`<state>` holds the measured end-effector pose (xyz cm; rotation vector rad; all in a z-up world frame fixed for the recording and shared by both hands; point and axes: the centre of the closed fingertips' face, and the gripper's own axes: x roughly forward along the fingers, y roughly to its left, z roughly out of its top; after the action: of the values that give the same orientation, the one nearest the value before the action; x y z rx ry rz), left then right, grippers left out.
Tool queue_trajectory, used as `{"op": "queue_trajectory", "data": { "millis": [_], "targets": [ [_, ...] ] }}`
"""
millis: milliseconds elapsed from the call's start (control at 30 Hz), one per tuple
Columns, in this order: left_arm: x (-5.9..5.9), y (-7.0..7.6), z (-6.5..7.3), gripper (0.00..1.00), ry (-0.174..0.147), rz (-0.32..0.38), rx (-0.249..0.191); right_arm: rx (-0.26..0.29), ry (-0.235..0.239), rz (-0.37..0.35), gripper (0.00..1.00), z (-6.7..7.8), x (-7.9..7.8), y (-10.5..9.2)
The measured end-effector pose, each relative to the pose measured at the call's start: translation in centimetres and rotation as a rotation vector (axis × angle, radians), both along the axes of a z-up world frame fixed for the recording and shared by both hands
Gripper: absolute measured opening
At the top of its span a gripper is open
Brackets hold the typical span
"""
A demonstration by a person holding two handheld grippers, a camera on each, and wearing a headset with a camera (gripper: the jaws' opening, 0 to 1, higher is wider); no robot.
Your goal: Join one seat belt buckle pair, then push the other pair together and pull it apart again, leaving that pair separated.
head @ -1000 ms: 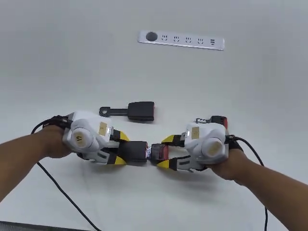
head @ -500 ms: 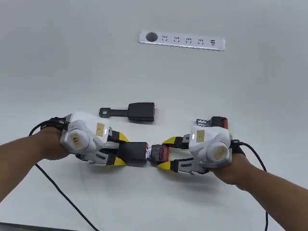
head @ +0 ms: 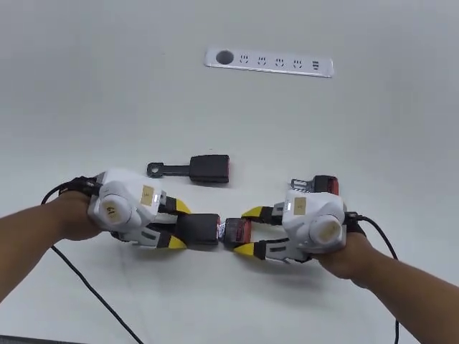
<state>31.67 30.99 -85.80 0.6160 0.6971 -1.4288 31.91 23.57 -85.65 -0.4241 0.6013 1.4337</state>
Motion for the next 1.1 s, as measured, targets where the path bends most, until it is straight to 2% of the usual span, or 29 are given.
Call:
{"op": "queue_trajectory", "data": {
  "millis": [233, 300, 333, 467, 567, 600, 667, 700, 733, 767, 867, 1033, 1100],
  "targets": [
    [0.0, -0.1, 0.0, 0.32, 0.005, 0.004, -0.003, 0.000, 0.002, 0.000, 0.34, 0.0, -0.1, 0.0],
    [0.0, -0.2, 0.0, 0.32, -0.002, -0.005, 0.027, -0.001, 0.016, -0.009, 0.34, 0.1, -0.2, 0.1],
    [0.1, -0.2, 0.0, 0.32, 0.002, 0.000, 0.041, -0.012, -0.004, 0.001, 0.35, 0.0, -0.2, 0.1],
    [0.0, -0.5, -0.3, 0.34, 0.002, 0.005, 0.042, -0.043, 0.005, -0.025, 0.37, -0.1, -0.3, 0.5],
    [0.6, -0.5, -0.2, 0.38, -0.024, 0.040, 0.086, -0.041, 0.001, -0.033, 0.48, 0.2, -0.5, 0.6],
    [0.9, -0.4, 0.0, 0.43, -0.044, 0.048, 0.088, -0.040, 0.002, -0.039, 0.58, 0.2, -0.5, 0.7],
    [0.3, -0.5, 0.4, 0.57, -0.030, 0.038, 0.073, -0.030, -0.011, -0.064, 0.71, 0.6, -0.1, 0.6],
    [0.2, -0.6, 0.6, 0.66, -0.024, 0.043, 0.064, -0.027, -0.021, -0.079, 0.75, 0.9, 0.2, 0.4],
    [0.2, -0.7, 0.9, 0.71, -0.030, 0.048, 0.051, -0.029, -0.020, -0.093, 0.76, 1.0, 0.3, 0.2],
    [0.5, -0.7, 1.2, 0.73, -0.046, 0.066, 0.038, -0.024, -0.017, -0.107, 0.77, 1.2, 0.5, -0.1],
    [1.1, -0.5, 2.1, 0.70, -0.048, 0.148, 0.003, -0.018, -0.003, -0.136, 0.77, 1.5, 0.6, -0.8],
    [1.7, 0.0, 3.4, 0.73, -0.066, 0.193, -0.026, -0.010, -0.024, -0.152, 0.78, 2.3, 0.9, -2.0],
    [2.2, 0.5, 3.3, 0.73, -0.067, 0.215, -0.034, -0.010, -0.024, -0.150, 0.80, 2.7, 1.0, -2.6]
  ]
}}
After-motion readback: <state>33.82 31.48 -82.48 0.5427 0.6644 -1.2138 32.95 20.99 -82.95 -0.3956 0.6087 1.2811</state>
